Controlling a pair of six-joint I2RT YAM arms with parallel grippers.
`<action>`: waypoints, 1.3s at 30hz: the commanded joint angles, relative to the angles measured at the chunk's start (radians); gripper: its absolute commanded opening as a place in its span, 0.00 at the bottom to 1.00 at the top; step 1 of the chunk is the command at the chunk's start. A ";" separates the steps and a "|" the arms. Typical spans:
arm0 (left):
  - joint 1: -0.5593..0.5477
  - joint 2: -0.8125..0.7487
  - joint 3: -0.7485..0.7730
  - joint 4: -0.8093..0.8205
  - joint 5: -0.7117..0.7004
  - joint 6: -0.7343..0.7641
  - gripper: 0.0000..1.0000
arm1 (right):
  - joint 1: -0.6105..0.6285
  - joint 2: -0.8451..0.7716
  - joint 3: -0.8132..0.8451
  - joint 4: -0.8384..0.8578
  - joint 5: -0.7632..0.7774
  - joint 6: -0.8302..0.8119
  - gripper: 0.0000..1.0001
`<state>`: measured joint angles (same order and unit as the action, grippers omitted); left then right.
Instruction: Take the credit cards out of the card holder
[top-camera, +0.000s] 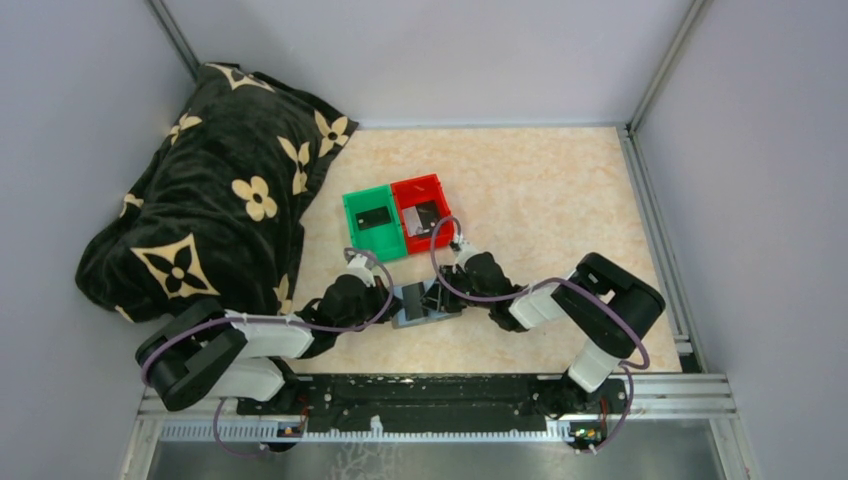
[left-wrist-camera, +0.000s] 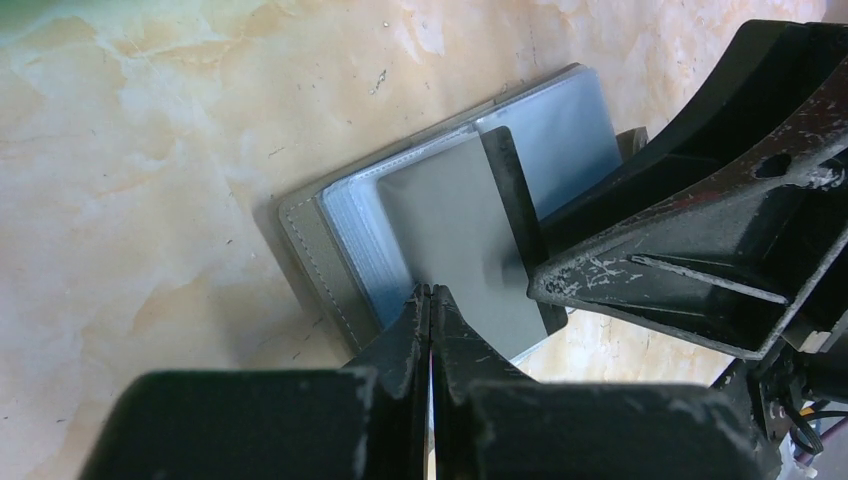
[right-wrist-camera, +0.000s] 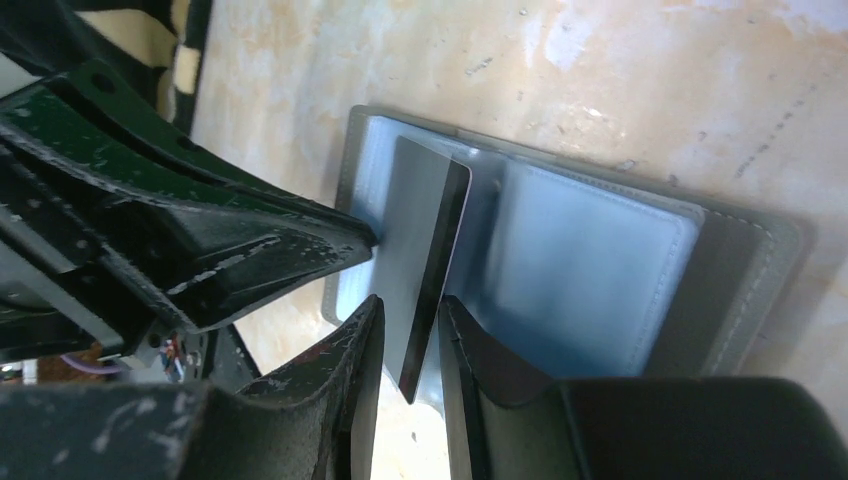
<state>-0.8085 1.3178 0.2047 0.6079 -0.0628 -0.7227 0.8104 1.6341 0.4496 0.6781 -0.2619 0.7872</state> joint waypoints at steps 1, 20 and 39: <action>0.006 0.036 -0.012 -0.053 0.003 0.005 0.00 | -0.013 0.049 -0.024 0.196 -0.092 0.060 0.27; 0.006 0.066 -0.005 -0.033 0.016 0.000 0.00 | -0.043 0.191 -0.057 0.453 -0.189 0.185 0.25; 0.007 0.068 -0.017 -0.022 0.009 -0.008 0.00 | -0.101 0.048 -0.108 0.282 -0.144 0.108 0.05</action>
<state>-0.8047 1.3605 0.2070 0.6563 -0.0551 -0.7334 0.7212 1.7298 0.3454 0.9703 -0.4198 0.9348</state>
